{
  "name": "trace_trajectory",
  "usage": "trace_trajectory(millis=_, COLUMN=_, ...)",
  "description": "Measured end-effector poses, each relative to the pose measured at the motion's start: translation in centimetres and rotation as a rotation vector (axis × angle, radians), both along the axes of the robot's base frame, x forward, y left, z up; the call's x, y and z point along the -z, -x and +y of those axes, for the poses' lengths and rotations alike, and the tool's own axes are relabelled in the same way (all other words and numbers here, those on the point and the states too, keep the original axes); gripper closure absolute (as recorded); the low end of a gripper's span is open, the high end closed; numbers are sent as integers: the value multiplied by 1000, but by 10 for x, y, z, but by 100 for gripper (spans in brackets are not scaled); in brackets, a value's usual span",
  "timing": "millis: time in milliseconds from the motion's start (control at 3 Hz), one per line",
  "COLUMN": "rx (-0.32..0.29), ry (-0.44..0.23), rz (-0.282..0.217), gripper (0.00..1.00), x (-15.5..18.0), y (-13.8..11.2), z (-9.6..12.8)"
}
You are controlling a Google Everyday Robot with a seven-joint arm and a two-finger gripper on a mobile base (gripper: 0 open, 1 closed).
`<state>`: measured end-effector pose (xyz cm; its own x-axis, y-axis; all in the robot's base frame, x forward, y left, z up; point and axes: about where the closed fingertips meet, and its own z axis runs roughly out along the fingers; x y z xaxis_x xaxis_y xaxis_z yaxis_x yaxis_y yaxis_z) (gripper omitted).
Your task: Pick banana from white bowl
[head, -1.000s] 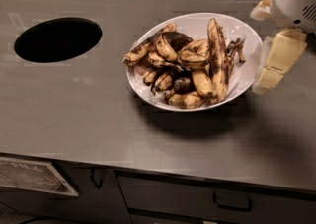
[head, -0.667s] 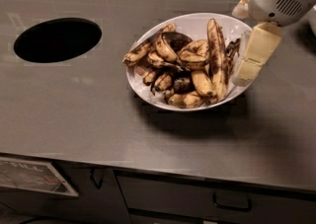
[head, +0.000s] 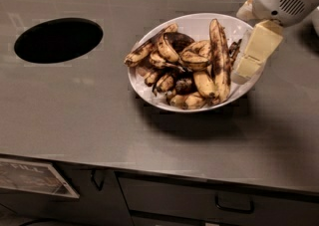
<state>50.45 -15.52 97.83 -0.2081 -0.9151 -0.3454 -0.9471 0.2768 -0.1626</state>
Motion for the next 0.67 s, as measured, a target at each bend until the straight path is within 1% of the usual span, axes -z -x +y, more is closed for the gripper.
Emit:
trace_trajectory(millis=333, rx=60, ry=-84, rz=46, gripper=0, x=3, y=-5, z=1)
trace_trajectory(millis=667, rx=87, ry=-156, rz=81, gripper=0, x=5, y=-10, z=10)
